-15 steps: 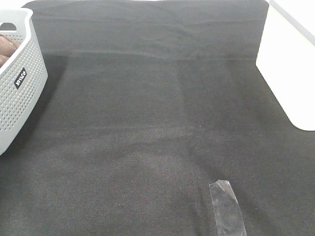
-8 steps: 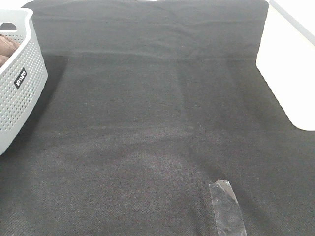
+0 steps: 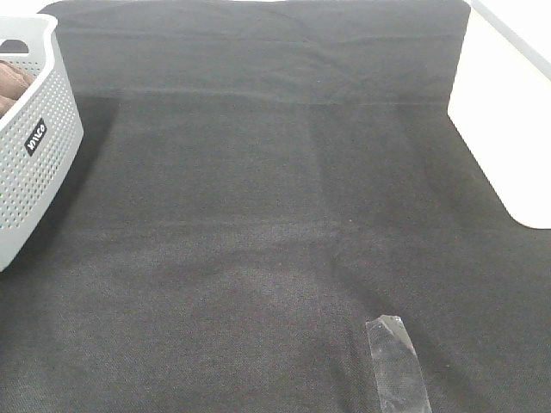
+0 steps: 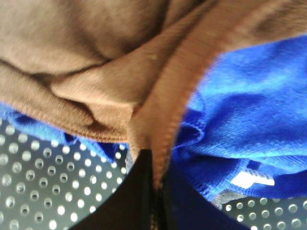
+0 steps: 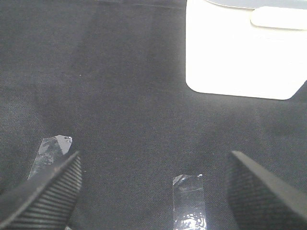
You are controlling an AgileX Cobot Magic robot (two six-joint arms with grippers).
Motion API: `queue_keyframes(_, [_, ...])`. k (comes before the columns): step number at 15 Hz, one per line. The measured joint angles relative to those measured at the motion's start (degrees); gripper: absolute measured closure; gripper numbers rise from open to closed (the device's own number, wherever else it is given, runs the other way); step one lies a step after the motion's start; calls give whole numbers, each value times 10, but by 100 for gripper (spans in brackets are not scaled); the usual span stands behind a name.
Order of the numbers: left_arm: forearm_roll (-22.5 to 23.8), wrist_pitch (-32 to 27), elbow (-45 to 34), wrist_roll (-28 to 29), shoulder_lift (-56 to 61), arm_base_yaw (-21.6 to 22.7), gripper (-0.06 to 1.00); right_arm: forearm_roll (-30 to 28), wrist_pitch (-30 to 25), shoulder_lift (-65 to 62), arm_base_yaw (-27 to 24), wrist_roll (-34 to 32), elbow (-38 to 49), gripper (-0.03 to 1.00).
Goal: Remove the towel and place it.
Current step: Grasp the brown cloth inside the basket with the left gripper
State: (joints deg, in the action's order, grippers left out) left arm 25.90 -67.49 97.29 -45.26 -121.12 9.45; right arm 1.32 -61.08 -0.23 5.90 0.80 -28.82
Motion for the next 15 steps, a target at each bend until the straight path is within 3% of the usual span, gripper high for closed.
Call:
queue_keyframes(3, [2, -16, 52, 70, 22, -1, 94, 0, 0, 0, 0, 0, 0, 19])
queue_keyframes(7, [-46, -18, 125, 97, 68, -1, 94, 0, 0, 0, 0, 0, 0, 19])
queue_keyframes(12, [-99, -20, 207, 175, 152, -2, 94, 0, 0, 0, 0, 0, 0, 19])
queue_keyframes(14, [-121, -21, 207, 183, 185, -20, 94, 0, 0, 0, 0, 0, 0, 19])
queue_keyframes(15, [-129, -22, 207, 180, 219, -57, 94, 0, 0, 0, 0, 0, 0, 19])
